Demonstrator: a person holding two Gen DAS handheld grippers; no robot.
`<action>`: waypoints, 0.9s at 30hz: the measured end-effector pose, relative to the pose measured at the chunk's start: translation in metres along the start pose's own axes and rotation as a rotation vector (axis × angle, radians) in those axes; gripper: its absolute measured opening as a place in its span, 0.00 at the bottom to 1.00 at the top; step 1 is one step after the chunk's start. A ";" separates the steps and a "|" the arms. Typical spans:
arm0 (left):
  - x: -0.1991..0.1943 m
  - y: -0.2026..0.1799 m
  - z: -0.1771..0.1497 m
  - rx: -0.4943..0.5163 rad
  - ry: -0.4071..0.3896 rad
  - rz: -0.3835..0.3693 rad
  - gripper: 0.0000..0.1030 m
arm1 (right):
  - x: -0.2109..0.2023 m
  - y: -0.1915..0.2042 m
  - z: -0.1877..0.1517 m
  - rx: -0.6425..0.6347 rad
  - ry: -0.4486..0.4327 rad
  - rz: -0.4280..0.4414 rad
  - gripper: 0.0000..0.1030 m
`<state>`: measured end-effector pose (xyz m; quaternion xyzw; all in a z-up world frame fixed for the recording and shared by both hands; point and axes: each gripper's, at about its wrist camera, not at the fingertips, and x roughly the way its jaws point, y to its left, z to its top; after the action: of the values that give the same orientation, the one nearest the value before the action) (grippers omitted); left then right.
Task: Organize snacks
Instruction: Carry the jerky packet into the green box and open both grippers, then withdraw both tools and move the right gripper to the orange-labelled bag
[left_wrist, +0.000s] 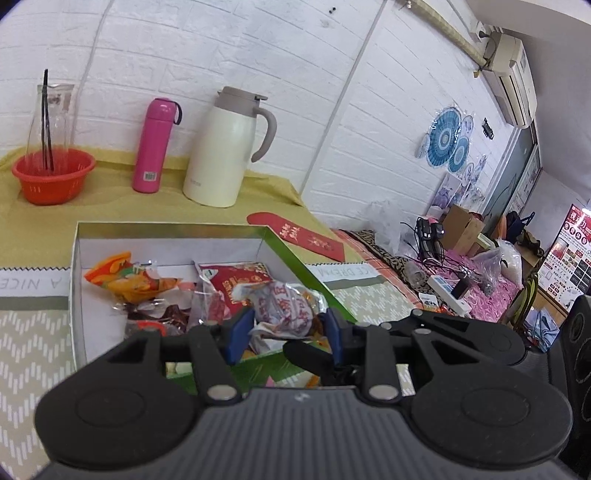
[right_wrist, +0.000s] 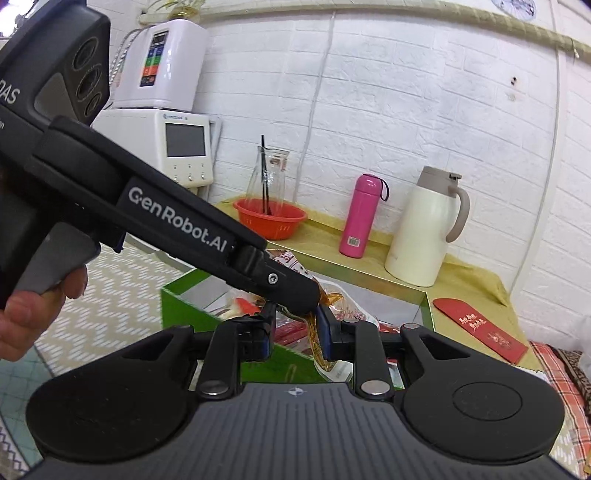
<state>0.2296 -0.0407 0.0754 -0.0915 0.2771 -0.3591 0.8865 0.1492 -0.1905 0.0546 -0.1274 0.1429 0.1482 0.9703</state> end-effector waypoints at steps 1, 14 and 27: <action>0.006 0.001 0.002 0.002 0.004 0.002 0.30 | 0.006 -0.003 0.000 0.003 0.004 -0.002 0.42; 0.050 0.005 0.000 0.072 -0.056 0.125 0.89 | 0.039 -0.026 -0.022 0.042 0.020 -0.047 1.00; 0.030 -0.005 -0.012 0.088 -0.052 0.218 0.89 | 0.003 -0.025 -0.034 0.087 0.010 -0.064 1.00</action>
<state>0.2370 -0.0645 0.0544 -0.0312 0.2462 -0.2698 0.9304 0.1512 -0.2224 0.0271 -0.0905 0.1499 0.1100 0.9784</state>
